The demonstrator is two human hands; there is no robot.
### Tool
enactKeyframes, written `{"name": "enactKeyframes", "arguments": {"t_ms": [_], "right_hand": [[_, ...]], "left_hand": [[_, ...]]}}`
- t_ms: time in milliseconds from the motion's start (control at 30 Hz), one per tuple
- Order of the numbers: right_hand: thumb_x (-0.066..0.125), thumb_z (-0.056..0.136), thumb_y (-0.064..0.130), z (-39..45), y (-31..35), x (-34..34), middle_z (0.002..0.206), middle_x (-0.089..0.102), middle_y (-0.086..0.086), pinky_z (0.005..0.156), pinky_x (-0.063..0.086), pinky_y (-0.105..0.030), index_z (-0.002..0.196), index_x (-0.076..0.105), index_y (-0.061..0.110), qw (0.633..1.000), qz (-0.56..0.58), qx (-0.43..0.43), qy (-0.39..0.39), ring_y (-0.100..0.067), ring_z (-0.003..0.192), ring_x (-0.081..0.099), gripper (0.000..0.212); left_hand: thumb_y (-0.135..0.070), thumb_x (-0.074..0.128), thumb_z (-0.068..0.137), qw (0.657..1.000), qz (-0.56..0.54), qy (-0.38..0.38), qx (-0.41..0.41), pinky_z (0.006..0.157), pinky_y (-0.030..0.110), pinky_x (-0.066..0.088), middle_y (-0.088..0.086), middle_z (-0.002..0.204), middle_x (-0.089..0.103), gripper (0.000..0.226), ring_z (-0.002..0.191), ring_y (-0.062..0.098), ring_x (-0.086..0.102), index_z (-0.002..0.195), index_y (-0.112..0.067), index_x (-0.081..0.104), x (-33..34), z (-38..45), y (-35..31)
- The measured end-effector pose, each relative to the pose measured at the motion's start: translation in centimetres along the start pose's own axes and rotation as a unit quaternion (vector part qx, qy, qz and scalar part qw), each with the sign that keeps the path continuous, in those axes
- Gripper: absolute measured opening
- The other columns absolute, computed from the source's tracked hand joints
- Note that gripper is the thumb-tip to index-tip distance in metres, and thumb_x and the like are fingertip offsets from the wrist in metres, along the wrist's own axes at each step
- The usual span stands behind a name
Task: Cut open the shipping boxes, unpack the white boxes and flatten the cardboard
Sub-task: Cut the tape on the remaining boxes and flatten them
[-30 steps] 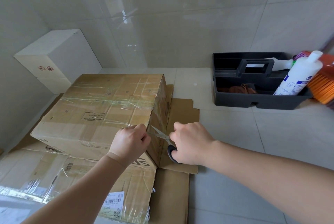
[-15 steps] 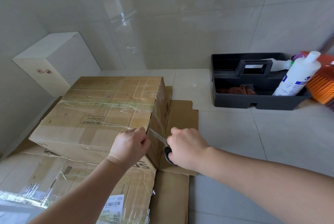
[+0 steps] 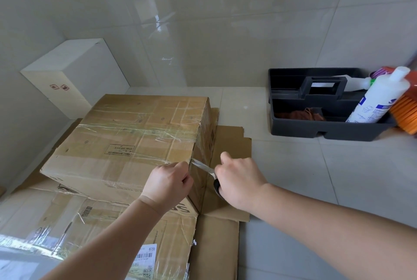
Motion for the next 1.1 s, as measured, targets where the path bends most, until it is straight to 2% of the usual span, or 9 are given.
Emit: {"name": "enactKeyframes", "arguments": {"t_ms": [100, 200, 333, 467, 633, 700, 800, 967, 1100], "right_hand": [[0.055, 0.078, 0.037, 0.4, -0.3, -0.3, 0.079, 0.033, -0.001, 0.049, 0.023, -0.027, 0.081, 0.063, 0.014, 1.0, 0.015, 0.021, -0.018, -0.023, 0.056, 0.044, 0.024], [0.055, 0.08, 0.034, 0.7, -0.5, -0.2, 0.073, 0.029, 0.0, 0.053, 0.025, -0.029, 0.083, 0.064, 0.012, 0.999, 0.024, 0.034, -0.03, -0.023, 0.057, 0.041, 0.024], [0.055, 0.083, 0.031, 1.0, -0.5, -0.1, 0.07, 0.025, 0.002, 0.053, 0.023, -0.029, 0.086, 0.065, 0.012, 0.999, 0.033, 0.036, -0.023, -0.022, 0.057, 0.04, 0.022], [0.054, 0.087, 0.016, 1.5, -0.4, 0.3, 0.069, 0.027, 0.001, 0.053, 0.026, -0.03, 0.092, 0.066, 0.011, 0.999, 0.029, 0.035, -0.003, -0.022, 0.059, 0.04, 0.013], [0.053, 0.087, 0.005, 2.1, -0.8, 0.4, 0.074, 0.044, -0.002, 0.049, 0.03, -0.029, 0.095, 0.068, 0.009, 0.998, 0.036, 0.047, 0.007, -0.022, 0.059, 0.043, 0.017], [0.054, 0.088, 0.008, 2.1, -0.9, 0.4, 0.076, 0.044, -0.001, 0.052, 0.031, -0.029, 0.094, 0.068, 0.011, 0.998, 0.034, 0.05, -0.001, -0.022, 0.06, 0.043, 0.015], [0.057, 0.087, 0.014, 2.0, -1.1, 0.3, 0.078, 0.039, -0.002, 0.05, 0.027, -0.028, 0.092, 0.067, 0.012, 0.998, 0.012, 0.055, -0.017, -0.021, 0.057, 0.041, 0.011], [0.057, 0.084, 0.028, 2.4, -2.0, 0.0, 0.082, 0.041, -0.002, 0.052, 0.031, -0.028, 0.091, 0.068, 0.014, 0.996, 0.009, 0.082, -0.035, -0.023, 0.059, 0.046, 0.019], [0.058, 0.08, 0.04, 2.8, -2.3, -0.1, 0.08, 0.042, -0.001, 0.053, 0.032, -0.028, 0.091, 0.068, 0.015, 0.994, 0.03, 0.096, -0.046, -0.021, 0.061, 0.049, 0.029]], "left_hand": [[-0.016, 0.037, 0.07, 1.0, -0.001, 0.008, -0.003, 0.032, 0.021, 0.025, 0.002, 0.039, 0.034, 0.022, 0.031, 0.022, 0.03, 0.049, -0.01, 0.035, 0.2, -0.1, 0.1], [-0.016, 0.037, 0.071, 1.0, 0.0, 0.008, -0.001, 0.032, 0.02, 0.024, 0.002, 0.039, 0.035, 0.021, 0.032, 0.019, 0.026, 0.051, -0.013, 0.031, 0.2, -0.1, 0.0], [-0.016, 0.037, 0.07, 1.0, 0.006, 0.01, -0.004, 0.034, 0.018, 0.023, 0.002, 0.039, 0.035, 0.023, 0.03, 0.023, 0.032, 0.048, -0.008, 0.037, 0.2, -0.1, 0.1], [-0.016, 0.037, 0.071, 1.0, 0.008, 0.014, 0.003, 0.033, 0.019, 0.022, 0.002, 0.039, 0.035, 0.024, 0.03, 0.022, 0.032, 0.048, -0.008, 0.037, 0.3, -0.2, 0.0], [-0.012, 0.04, 0.071, 1.0, 0.006, 0.02, 0.005, 0.033, 0.019, 0.021, 0.001, 0.039, 0.034, 0.023, 0.035, 0.015, 0.021, 0.048, -0.008, 0.036, 0.2, -0.2, -0.2], [-0.005, 0.052, 0.066, 1.0, 0.012, 0.028, 0.002, 0.034, 0.018, 0.019, -0.002, 0.041, 0.029, 0.026, 0.037, 0.014, 0.019, 0.05, -0.012, 0.032, 0.3, -0.2, -0.3], [-0.001, 0.068, 0.058, 0.996, 0.033, 0.064, -0.05, 0.039, 0.014, 0.015, -0.011, 0.048, 0.02, 0.044, 0.038, 0.014, 0.019, 0.058, -0.018, 0.028, 0.9, 0.2, 0.3], [-0.025, 0.051, 0.081, 0.981, 0.092, 0.11, -0.133, 0.042, 0.023, 0.023, -0.007, 0.059, 0.036, 0.025, 0.044, 0.01, 0.034, 0.068, -0.022, 0.03, 1.9, 1.5, 2.1], [-0.035, 0.045, 0.087, 0.968, 0.118, 0.157, -0.158, 0.042, 0.023, 0.024, -0.005, 0.059, 0.043, 0.031, 0.049, 0.01, 0.039, 0.063, -0.021, 0.031, 2.1, 2.5, 2.9]]}}
Point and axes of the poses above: each hand's wrist, its own z-axis towards the middle knuckle, its own x-axis out of the palm, y = z × x, the point moved 7 cm from there along z, towards the middle knuckle
